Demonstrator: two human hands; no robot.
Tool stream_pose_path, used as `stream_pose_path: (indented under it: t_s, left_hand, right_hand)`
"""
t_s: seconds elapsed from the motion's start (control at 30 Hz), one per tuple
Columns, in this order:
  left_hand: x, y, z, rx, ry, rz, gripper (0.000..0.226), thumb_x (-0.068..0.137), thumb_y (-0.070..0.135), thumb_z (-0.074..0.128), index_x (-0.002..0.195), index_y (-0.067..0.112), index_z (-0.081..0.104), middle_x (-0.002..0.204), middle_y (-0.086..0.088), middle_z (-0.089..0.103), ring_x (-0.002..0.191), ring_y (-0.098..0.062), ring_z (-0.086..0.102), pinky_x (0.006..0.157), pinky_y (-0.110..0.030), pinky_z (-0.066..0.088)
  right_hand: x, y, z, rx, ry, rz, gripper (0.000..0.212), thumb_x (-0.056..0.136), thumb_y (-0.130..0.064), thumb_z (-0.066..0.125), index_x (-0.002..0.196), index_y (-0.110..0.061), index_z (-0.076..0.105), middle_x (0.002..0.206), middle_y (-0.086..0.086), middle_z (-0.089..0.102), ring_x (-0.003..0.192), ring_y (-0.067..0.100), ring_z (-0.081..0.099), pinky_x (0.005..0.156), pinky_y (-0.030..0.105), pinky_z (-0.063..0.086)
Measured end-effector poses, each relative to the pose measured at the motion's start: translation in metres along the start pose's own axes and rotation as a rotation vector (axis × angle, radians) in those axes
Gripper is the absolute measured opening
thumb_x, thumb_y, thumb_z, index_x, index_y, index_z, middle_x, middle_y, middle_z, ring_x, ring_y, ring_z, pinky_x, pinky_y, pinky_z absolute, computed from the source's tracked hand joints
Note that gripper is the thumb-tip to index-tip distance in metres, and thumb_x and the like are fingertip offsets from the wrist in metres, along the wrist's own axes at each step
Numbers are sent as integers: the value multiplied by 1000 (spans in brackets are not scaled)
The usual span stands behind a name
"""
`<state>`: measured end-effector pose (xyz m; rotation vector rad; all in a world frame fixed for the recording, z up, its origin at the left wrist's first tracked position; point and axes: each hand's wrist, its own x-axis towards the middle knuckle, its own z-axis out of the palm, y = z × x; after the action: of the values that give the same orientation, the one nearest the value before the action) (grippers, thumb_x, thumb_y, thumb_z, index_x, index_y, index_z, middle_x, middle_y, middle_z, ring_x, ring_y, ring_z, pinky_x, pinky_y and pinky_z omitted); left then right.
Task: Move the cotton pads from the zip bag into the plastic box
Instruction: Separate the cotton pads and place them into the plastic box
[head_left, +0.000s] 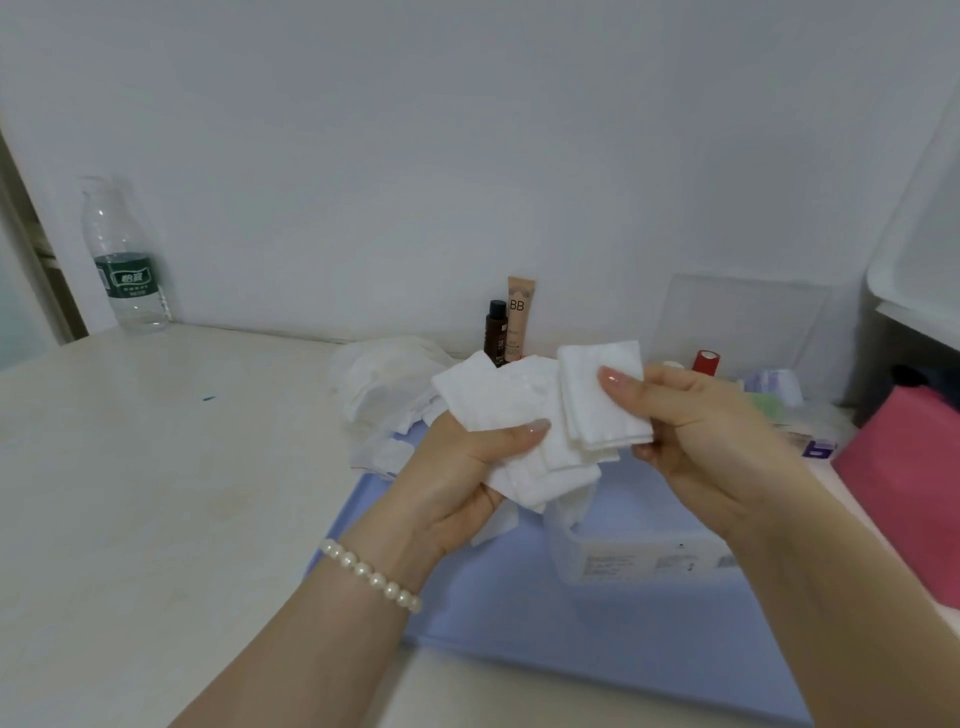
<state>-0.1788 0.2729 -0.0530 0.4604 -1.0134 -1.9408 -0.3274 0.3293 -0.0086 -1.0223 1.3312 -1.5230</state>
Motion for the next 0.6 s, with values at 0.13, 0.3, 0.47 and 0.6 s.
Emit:
stream_pose_path:
  t_s: [0.13, 0.3, 0.47, 0.6]
  left_hand:
    - [1, -3, 1, -6, 12, 8, 37, 77, -6, 57, 112, 3, 61, 113, -15, 67, 103, -26, 65, 87, -39, 53]
    - [1, -9, 6, -75, 6, 67, 31, 93, 4, 47, 123, 3, 55, 120, -15, 64, 111, -26, 62, 90, -37, 52]
    - [-2, -18, 18, -158, 24, 80, 39, 98, 26, 37, 126, 4, 53, 116, -16, 66, 103, -25, 66, 78, -33, 57]
    - [-2, -24, 22, -255, 100, -15, 47, 95, 41, 37, 114, 5, 60, 105, -16, 70, 95, -25, 68, 87, -38, 54]
  right_hand:
    - [-2, 2, 6, 26, 39, -30, 33, 56, -26, 70, 83, -7, 69, 75, 2, 72, 70, 12, 62, 62, 21, 41]
    - [-10, 1, 15, 167, 146, -142, 29, 55, -27, 70, 79, -10, 70, 75, 1, 73, 68, 11, 68, 54, 19, 50]
    - [-18, 16, 36, 207, 158, -90, 25, 64, -19, 72, 85, -5, 71, 75, 2, 74, 64, 10, 69, 49, 17, 49]
    - [-16, 24, 39, 190, 190, -49, 15, 73, -15, 72, 84, -4, 72, 73, 2, 74, 59, 6, 67, 45, 14, 46]
